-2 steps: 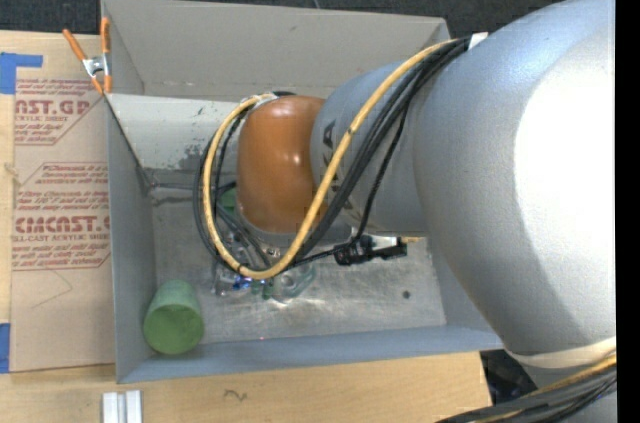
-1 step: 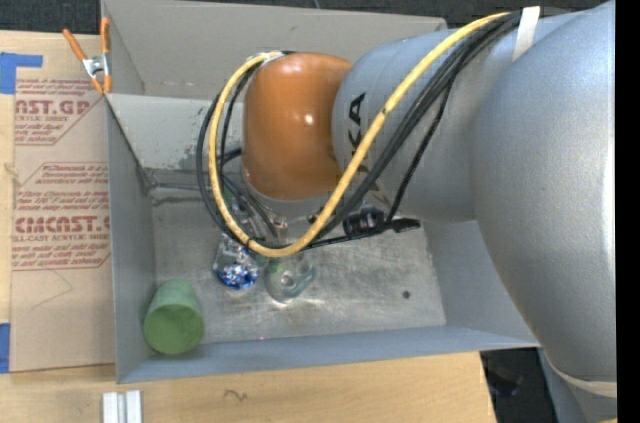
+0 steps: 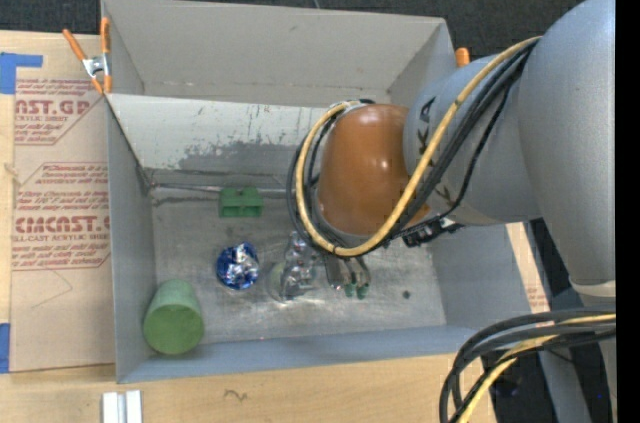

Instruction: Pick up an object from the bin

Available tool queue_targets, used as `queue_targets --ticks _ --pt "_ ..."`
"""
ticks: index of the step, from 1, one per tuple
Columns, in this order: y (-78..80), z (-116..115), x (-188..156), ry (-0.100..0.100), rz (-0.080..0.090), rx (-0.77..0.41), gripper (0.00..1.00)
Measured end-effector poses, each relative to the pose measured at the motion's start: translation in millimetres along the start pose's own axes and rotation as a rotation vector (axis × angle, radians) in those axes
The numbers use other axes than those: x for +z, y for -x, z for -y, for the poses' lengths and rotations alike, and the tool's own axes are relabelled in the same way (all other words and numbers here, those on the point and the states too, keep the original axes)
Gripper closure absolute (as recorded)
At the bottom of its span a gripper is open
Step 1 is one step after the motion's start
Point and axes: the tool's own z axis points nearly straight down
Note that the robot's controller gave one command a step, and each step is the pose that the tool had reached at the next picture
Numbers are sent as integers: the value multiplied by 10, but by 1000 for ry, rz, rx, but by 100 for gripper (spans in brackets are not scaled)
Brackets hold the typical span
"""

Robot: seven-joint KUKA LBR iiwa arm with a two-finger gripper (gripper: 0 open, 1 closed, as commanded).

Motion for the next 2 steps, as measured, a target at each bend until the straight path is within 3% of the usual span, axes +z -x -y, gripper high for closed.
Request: queue_targets --ticks 1,2 --pt "6 -35 -17 4 4 -3 0" --pt "272 -339 530 3 7 226 0"
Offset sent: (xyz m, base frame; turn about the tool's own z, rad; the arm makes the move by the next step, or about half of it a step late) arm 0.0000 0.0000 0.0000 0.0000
